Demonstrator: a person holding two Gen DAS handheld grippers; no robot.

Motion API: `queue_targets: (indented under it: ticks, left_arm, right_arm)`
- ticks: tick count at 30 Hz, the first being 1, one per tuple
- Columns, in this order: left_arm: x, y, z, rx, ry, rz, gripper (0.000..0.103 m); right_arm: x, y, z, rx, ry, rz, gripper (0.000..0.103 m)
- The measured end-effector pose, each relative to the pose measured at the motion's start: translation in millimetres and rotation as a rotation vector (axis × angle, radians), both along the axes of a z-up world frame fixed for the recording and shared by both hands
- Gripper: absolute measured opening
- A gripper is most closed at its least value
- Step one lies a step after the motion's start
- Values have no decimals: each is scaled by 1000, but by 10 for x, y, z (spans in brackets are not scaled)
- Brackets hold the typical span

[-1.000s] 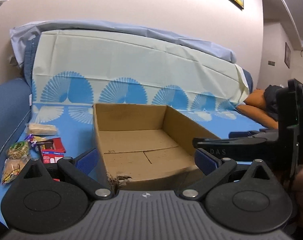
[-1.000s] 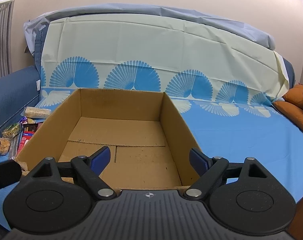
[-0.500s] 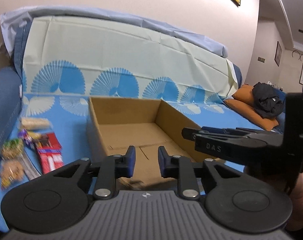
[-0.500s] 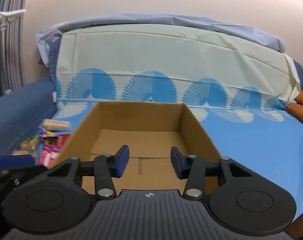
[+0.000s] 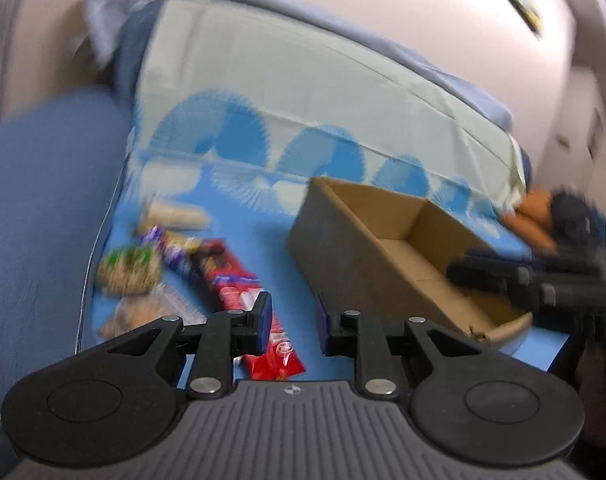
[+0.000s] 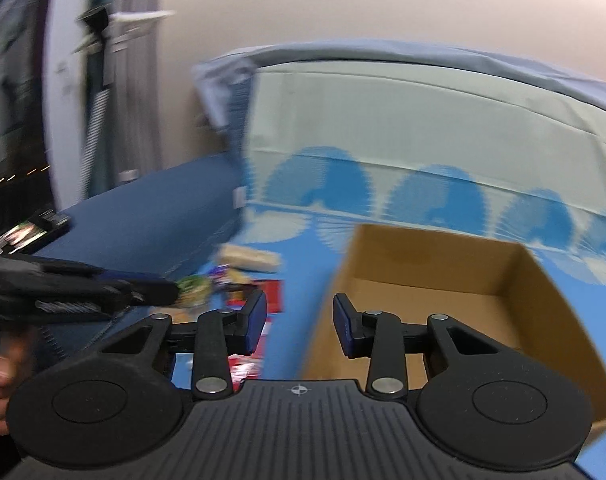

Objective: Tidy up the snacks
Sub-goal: 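Grasp the cracker bag with the left gripper while the right gripper grasps the granola bar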

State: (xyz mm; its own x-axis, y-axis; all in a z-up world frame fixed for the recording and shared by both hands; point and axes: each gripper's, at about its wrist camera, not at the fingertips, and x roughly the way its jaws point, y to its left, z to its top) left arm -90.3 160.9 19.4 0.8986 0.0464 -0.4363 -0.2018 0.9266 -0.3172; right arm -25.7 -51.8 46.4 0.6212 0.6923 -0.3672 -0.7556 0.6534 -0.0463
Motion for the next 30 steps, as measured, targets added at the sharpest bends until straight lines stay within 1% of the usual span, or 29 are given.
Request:
queue_targets:
  ticks: [1,2,4,8,10,12,13,16,17,18,19,20,21,22,24,25,27,30]
  left_arm:
    - [-53,47,-6,-12,-31,27,25]
    - [-81,90,-46,-30,-35,48,25]
    - [-58,167,-102,-45,4,105,25]
    - [16,324,-143,-82,50,166,25]
    - [30,399,-182,-95,68,203,25]
    - [16,429,-222,-79,82,251,25]
    - [29,441,-235,-72,90,268,25]
    - [74,426,-267,-42,116,301,26]
    - [99,424,-276,-32,125,311,27]
    - [112,415,-288,-20,133,322,30]
    - [136,418,-294,-10,142,338,34]
    - [158,427,-314,0,150,354,46]
    - [176,436,-331,5,158,370,51]
    - [193,442,-341,5,162,371,52]
    - [249,432,-367,23,179,376,61]
    - [290,421,-382,37,191,380,63]
    - [372,393,-416,65,214,382,73]
    - [500,356,-479,109,246,384,82]
  right_arm:
    - [-44,64,-17,-4,9,25,38]
    - [-91,144,-58,-12,22,52,38]
    - [-170,329,-156,-38,41,95,37]
    - [-198,748,-391,-79,106,137,38]
    - [-172,892,-521,-114,140,112,38]
    - [-147,977,-674,-144,173,88,38]
    - [-103,1026,-802,-165,184,71,38]
    - [-13,1082,-986,-210,212,29,41]
    - [18,1069,-1001,-213,223,20,45]
    - [45,1080,-1023,-218,228,8,47]
    - [86,1097,-1063,-226,230,-4,53]
    - [125,1114,-1096,-230,237,-16,58]
    - [159,1118,-1127,-230,254,-24,59]
    - [210,1122,-1185,-232,268,-27,60]
    - [268,1132,-1257,-235,292,-36,61]
    - [298,1141,-1284,-233,299,-37,63]
    - [330,1133,-1314,-231,309,-38,64]
    - [350,1140,-1326,-243,304,-34,64]
